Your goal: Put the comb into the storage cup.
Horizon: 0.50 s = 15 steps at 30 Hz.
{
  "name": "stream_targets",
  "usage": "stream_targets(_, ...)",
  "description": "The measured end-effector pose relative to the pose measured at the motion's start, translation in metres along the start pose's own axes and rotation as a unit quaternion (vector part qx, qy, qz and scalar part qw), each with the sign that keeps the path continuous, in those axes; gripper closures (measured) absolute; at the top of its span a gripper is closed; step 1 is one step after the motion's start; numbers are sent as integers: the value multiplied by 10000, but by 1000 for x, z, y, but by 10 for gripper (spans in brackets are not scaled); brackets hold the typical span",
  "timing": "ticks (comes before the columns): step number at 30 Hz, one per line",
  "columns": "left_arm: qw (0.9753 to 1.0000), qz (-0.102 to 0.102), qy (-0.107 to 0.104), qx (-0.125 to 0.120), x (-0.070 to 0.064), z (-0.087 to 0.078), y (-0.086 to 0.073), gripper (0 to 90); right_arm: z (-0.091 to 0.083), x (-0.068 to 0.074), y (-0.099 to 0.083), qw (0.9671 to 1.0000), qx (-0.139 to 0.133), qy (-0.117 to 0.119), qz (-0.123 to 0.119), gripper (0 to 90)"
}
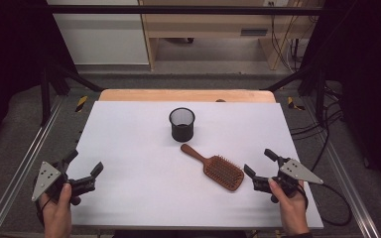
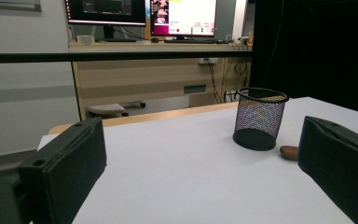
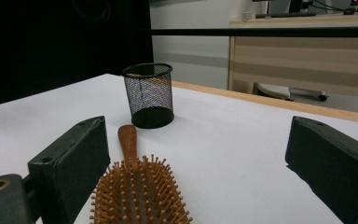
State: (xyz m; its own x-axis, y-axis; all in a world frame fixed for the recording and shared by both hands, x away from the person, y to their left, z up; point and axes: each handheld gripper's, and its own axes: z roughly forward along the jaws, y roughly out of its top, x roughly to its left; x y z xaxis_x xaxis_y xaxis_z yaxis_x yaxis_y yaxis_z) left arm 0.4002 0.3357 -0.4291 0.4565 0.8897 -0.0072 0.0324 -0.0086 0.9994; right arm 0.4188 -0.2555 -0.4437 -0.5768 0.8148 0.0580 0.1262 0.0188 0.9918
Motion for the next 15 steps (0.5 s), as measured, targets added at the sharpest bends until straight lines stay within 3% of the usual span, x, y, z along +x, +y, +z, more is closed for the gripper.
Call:
stream_targets(8, 9999, 42, -78, 88, -4, 1, -1, 15, -1, 1, 1, 9997, -3, -169, 162, 50)
stream_targets(15, 9999, 41, -65, 66, -3, 0, 0, 14, 3, 3, 0, 9993, 163, -265, 193, 42)
